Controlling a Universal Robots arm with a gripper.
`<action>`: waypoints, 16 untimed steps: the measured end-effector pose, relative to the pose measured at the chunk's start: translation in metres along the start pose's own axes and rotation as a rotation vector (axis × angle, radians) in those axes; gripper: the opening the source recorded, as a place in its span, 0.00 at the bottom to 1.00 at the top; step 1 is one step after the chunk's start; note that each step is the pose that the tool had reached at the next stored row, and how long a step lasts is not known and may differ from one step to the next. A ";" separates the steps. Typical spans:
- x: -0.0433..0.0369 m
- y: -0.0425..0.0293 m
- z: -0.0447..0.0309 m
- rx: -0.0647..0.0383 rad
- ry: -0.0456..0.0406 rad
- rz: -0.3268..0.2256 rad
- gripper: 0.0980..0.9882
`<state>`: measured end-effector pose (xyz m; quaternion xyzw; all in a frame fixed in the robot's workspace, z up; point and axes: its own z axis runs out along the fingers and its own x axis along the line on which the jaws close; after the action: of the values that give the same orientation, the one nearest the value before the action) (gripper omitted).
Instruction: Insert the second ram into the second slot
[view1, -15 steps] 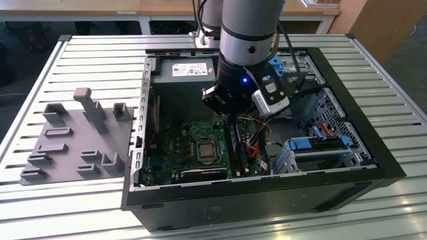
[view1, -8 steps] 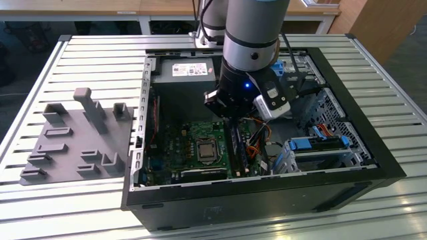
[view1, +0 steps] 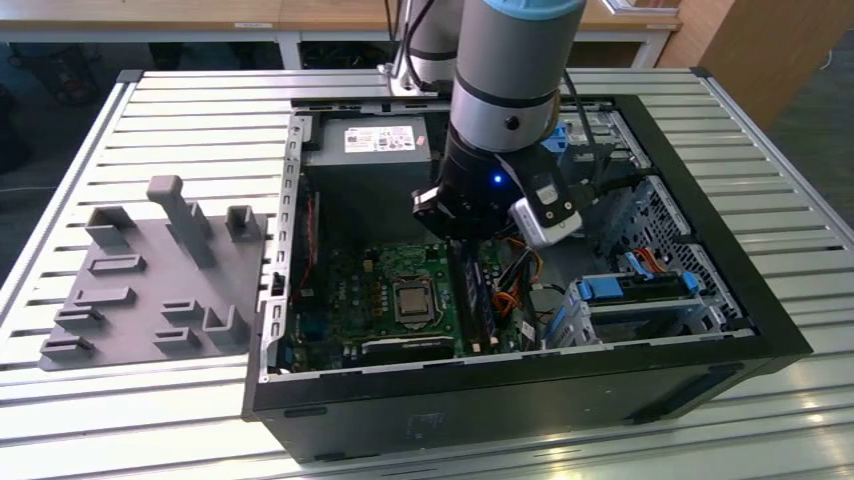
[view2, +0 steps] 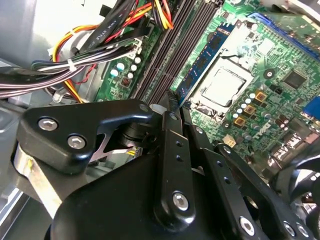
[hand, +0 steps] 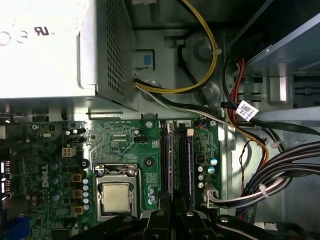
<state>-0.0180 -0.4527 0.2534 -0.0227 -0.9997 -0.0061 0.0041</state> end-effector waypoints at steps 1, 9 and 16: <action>0.0000 0.0000 0.0018 0.000 0.0000 0.000 0.05; -0.0001 -0.0005 0.0136 -0.001 0.0012 0.000 0.05; -0.0014 -0.0028 0.0205 -0.001 0.0043 -0.009 0.05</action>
<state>-0.0169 -0.4553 0.2328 -0.0182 -0.9998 -0.0069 0.0063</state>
